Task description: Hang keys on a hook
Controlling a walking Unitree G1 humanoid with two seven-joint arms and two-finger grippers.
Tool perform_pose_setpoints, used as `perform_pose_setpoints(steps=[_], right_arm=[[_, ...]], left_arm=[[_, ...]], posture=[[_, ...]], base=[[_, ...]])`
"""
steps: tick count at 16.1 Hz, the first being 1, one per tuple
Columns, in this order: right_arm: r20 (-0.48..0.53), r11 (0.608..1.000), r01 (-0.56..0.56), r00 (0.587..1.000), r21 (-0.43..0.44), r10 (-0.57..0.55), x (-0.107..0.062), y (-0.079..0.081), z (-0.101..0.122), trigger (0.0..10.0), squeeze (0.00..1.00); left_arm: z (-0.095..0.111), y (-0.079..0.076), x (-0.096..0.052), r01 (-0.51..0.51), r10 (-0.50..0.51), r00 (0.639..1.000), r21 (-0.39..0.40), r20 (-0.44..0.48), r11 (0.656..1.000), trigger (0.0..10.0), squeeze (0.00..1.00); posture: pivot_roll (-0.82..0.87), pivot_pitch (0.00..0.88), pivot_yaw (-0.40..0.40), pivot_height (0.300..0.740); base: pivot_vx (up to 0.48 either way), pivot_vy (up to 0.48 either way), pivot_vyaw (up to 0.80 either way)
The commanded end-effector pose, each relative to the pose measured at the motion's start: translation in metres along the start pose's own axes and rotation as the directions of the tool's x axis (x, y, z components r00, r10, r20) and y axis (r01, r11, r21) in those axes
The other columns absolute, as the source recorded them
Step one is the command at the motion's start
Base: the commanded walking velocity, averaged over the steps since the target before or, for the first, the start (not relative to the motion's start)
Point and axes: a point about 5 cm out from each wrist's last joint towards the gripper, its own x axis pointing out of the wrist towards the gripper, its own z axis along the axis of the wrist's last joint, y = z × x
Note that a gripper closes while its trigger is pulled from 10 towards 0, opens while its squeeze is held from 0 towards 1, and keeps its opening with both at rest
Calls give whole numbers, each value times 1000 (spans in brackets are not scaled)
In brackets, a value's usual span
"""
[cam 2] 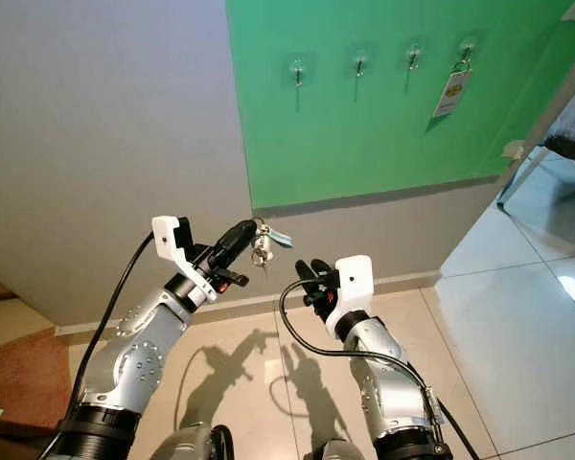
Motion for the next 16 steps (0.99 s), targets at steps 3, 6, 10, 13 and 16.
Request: perform_pose_setpoints(steps=[3,6,10,13,16], right_arm=[[29,1000,-19,999,-7,19,2,1,5,10000,0],[-7,1000,5,1000,-17,-5,4,1,1,10000,0],[-3,1000,9,1000,-11,-9,3,-1,1,10000,0],[1,1000,13,1000,-8,-13,3,0,2,10000,0],[6,1000,22,1000,4,-22,4,1,1,10000,0]], left_arm=[[6,-7,3,45,-45,999,9,26,999,10000,0],[7,-8,4,52,-52,998,5,31,999,10000,0],[10,-14,7,86,-86,995,2,43,996,10000,0],[17,-18,9,105,-105,993,10,59,994,10000,0],[31,-24,15,137,-140,986,30,92,990,10000,0]], posture=[[1,75,14,740],[0,76,15,740],[-1,77,13,740],[2,76,14,740],[3,75,18,740]], base=[[0,-250,798],[0,-371,0],[0,-371,0],[0,-375,0],[0,-245,0]])
